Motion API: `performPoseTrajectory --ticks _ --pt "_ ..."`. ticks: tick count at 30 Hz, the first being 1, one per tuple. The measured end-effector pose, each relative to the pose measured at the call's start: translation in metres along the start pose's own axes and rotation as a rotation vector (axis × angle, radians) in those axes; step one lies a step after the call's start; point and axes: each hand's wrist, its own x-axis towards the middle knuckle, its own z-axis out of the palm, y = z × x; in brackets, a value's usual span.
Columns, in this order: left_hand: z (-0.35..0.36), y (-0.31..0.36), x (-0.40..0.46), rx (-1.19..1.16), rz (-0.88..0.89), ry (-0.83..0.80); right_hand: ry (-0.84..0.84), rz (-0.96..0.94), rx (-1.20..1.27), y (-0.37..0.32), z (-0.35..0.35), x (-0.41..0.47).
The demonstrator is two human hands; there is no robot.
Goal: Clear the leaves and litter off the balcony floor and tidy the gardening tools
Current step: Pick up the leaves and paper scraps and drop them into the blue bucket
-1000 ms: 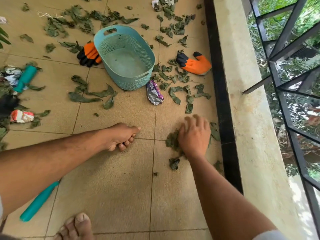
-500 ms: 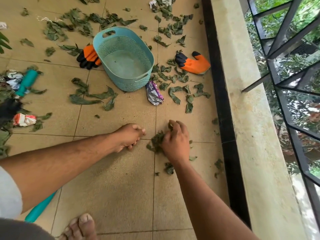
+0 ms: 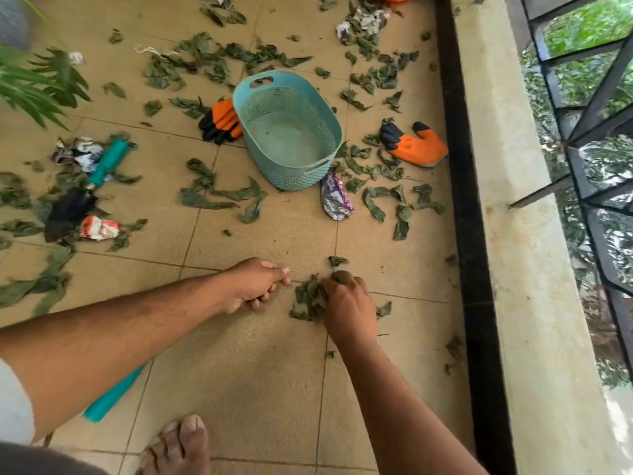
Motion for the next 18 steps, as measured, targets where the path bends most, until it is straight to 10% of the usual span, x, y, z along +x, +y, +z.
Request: performPoseTrajectory --ticks 6,12,18 --pt "-0.007 -0.006 -0.006 -0.213 -0.022 0.051 0.224 0.085 0.25 -0.01 -0.012 0.017" --pt "-0.008 0.004 -0.01 -0.458 -0.09 0.07 0.279 0.367 1.002 -0.068 -0.026 0.026" --pt "-0.008 0.002 -0.013 -0.601 -0.021 -0.176 0.318 0.51 1.555 -0.109 -0.012 0.015"
